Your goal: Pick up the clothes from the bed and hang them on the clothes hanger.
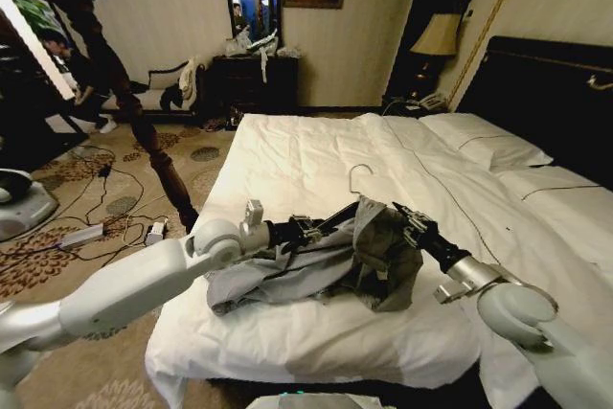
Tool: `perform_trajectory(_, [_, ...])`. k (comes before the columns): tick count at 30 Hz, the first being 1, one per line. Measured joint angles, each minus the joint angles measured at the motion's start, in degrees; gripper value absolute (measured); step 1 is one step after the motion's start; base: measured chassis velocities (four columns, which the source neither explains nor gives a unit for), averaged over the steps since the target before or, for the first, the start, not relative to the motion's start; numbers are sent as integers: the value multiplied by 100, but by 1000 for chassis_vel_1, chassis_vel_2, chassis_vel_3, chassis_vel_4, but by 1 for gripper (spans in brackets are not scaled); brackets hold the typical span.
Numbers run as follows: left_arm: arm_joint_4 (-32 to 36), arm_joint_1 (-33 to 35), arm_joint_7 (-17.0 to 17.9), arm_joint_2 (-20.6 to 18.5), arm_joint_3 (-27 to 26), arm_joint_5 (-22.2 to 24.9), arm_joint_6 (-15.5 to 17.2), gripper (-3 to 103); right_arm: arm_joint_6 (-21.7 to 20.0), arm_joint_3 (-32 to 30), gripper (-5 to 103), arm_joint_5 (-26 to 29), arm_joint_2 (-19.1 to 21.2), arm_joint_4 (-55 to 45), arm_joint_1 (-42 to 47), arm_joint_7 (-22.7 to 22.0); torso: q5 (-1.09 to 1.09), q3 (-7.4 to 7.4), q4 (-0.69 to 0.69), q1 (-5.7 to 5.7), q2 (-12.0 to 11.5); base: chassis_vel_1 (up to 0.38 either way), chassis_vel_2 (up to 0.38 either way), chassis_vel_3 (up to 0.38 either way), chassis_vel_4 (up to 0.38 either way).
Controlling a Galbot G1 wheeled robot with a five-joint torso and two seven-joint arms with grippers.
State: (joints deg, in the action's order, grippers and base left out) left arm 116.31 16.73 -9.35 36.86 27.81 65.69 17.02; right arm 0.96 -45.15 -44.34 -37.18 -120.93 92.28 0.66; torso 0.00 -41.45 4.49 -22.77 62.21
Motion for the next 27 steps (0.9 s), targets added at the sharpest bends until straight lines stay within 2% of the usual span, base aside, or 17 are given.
perform_trajectory(1, [57, 60, -2, -62, -86, 4, 2, 43, 12, 9, 20, 22, -9, 14, -38, -61, 0, 1, -5, 1, 0, 0, 0, 0, 0])
perform_trajectory(2, [57, 60, -2, -62, -86, 4, 2, 43, 12, 9, 20, 22, -9, 14, -38, -61, 0, 1, -5, 1, 0, 0, 0, 0, 0])
perform_trajectory(4, [115, 183, 5, -164, -258, 8, 10, 54, 9, 31, 19, 37, -16, 87, -75, -75, 1, 0, -1, 1, 0, 0, 0, 0, 0])
perform_trajectory(5, [163, 299, 2, -221, -391, 11, 14, 59, 12, 48, 19, 57, -17, 104, -103, -93, -1, 0, -5, 1, 0, 0, 0, 0, 0])
perform_trajectory(6, [163, 299, 2, -221, -391, 11, 14, 59, 12, 48, 19, 57, -17, 104, -103, -93, -1, 0, -5, 1, 0, 0, 0, 0, 0])
perform_trajectory(9, [259, 725, 8, -377, -794, 7, 26, 75, -16, 118, 19, 127, -51, 164, -176, -137, 0, 0, -3, 1, 0, 0, 0, 0, 0])
perform_trajectory(10, [259, 725, 8, -377, -794, 7, 26, 75, -16, 118, 19, 127, -51, 164, -176, -137, 0, 0, -3, 1, 0, 0, 0, 0, 0])
perform_trajectory(11, [314, 927, 6, -431, -983, 7, 32, 81, -56, 140, 19, 189, -66, 180, -186, -156, 0, 0, -3, 1, 0, 0, 0, 0, 0])
perform_trajectory(12, [360, 1079, 4, -469, -1141, 10, 37, 81, -85, 150, 19, 237, -78, 190, -190, -171, -1, 0, -3, 1, 0, 0, 0, 0, 0])
perform_trajectory(15, [530, 1824, 14, -646, -1971, 1, 40, 96, -206, 167, 19, 530, -133, 245, -179, -255, 0, 1, -4, 1, 0, 0, 0, 0, 0])
perform_trajectory(16, [530, 1824, 14, -646, -1971, 1, 40, 96, -206, 167, 19, 530, -133, 245, -179, -255, 0, 1, -4, 1, 0, 0, 0, 0, 0])
perform_trajectory(17, [564, 2174, 19, -719, -2311, -29, 37, 98, -273, 175, 19, 700, -149, 260, -160, -296, 0, 0, -5, 1, 0, 0, 0, 0, 0])
perform_trajectory(20, [555, 2756, 162, -873, -2701, -46, -21, 100, -342, 180, 19, 1008, -182, 291, -138, -381, 0, 1, -6, 2, 0, 0, 0, 0, 0])
perform_trajectory(23, [497, 2906, 314, -859, -2731, -50, -39, 100, -350, 180, 19, 1119, -185, 300, -136, -425, 0, 0, -3, 2, 0, 0, 0, 0, 0])
perform_trajectory(27, [338, 3154, 681, -576, -2653, 18, -6, 100, -380, 161, 19, 1333, -200, 286, -103, -483, 0, 0, -2, 1, 0, 0, 0, 0, 0])
